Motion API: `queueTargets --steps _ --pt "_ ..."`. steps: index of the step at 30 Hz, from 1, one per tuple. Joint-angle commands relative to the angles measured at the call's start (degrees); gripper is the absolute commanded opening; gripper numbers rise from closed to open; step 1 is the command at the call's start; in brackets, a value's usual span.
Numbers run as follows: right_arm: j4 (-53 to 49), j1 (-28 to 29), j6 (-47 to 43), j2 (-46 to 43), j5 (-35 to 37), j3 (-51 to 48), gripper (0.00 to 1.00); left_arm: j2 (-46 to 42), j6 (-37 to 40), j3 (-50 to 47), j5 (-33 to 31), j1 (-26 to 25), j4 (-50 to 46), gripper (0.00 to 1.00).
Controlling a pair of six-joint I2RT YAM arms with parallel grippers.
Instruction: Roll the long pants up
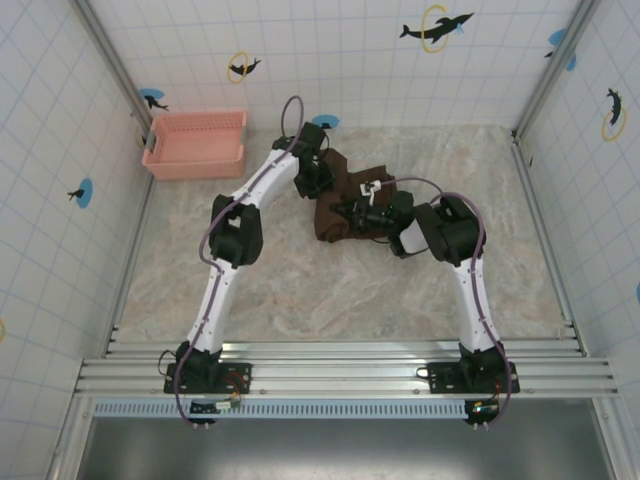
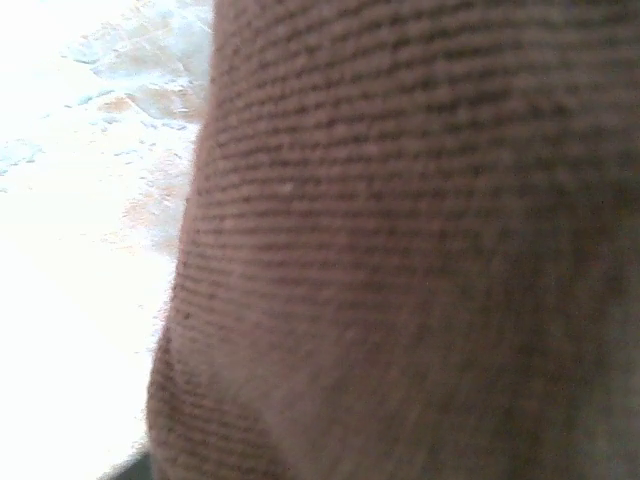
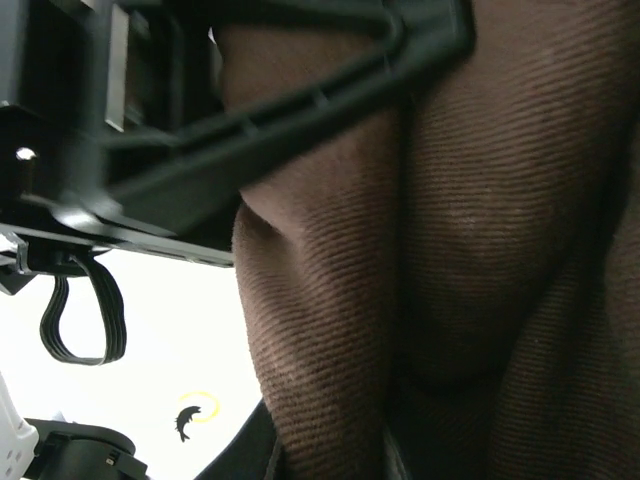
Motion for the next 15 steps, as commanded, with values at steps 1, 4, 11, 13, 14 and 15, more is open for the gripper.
queueTargets --steps 1,4,11,13,14,15 --pt "-1.23 0.41 0.48 1.93 0.3 1.35 0.22 -0.18 1.87 2.63 -5.26 -0.6 -5.04 0.0" --pt "-4.73 -0.07 -2.18 -0.49 0.1 0.78 0.37 0.99 4.52 7.63 -8.58 -0.6 -11.68 0.0" --pt "-67.78 -2.2 -50.73 -22.81 3.3 5.6 0.97 -1.9 10.59 8.91 -18.37 -0.41 -22.38 0.0" --pt "-99.51 -0.43 -74.62 -26.63 10.9 16.12 0.97 -2.54 12.54 8.95 -20.52 -0.44 -24.75 0.0" --pt "-110.81 0.73 -82.89 -27.02 14.45 21.49 0.97 -2.75 13.08 8.95 -22.01 -0.39 -26.41 0.0" --pt "-117.14 1.57 -86.99 -27.14 17.44 24.88 0.97 -2.84 13.69 8.95 -22.82 -0.38 -27.71 0.0"
